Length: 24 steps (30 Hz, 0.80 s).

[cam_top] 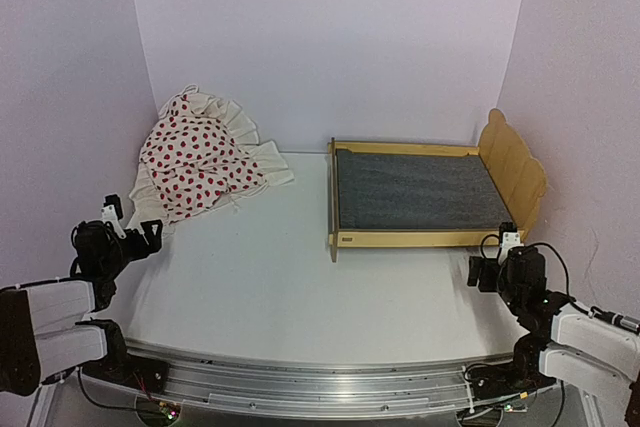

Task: Set up the pet bed

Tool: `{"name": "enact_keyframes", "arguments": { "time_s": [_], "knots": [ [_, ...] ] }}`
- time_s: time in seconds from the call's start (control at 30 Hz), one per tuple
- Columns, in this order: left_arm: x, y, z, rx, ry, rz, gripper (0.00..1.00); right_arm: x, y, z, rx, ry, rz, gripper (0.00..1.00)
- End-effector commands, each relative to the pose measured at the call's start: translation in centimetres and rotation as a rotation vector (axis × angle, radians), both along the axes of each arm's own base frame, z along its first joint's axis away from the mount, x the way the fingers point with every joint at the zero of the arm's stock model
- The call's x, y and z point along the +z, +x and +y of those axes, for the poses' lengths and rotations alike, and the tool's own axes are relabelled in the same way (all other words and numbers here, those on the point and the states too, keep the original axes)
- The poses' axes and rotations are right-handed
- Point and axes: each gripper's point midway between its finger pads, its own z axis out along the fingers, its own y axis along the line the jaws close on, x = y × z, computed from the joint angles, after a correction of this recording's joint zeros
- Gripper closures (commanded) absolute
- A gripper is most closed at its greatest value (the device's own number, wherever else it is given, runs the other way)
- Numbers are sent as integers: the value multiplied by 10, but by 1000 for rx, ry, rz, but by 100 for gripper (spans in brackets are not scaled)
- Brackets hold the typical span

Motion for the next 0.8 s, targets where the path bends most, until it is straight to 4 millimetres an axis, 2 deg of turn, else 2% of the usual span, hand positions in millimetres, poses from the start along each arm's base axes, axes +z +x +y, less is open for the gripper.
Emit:
{"name": "enact_keyframes", "arguments": {
  "time_s": [0.0,0.13,0.2,0.23,0.37,0.47,0.57,0.6,0.67,0.7,0.77],
  "knots": [
    [0,-2,9,63,-35,0,0,11,4,3,9,18,-50,2],
    [-7,-4,28,179,-56,42,0,16,7,7,22,41,-59,2],
    [-7,-3,32,200,-50,51,0,20,10,14,47,65,-61,2],
    [-2,0,27,149,9,52,0,24,12,17,57,84,-62,2],
    [50,23,0,-80,152,5,0,57,20,25,23,224,-74,2],
    [79,45,-15,-210,190,36,1,81,26,46,108,300,-80,2],
    [93,74,-23,-321,246,102,7,102,33,67,199,352,-69,2],
    [91,88,-22,-349,270,138,9,106,36,72,220,363,-58,2],
    [80,123,-17,-377,302,231,10,112,39,85,269,395,-26,2],
    [87,143,-14,-373,334,255,11,115,40,92,297,414,-9,2],
    [80,183,-18,-381,400,325,10,120,42,103,334,458,9,2]
  ]
}}
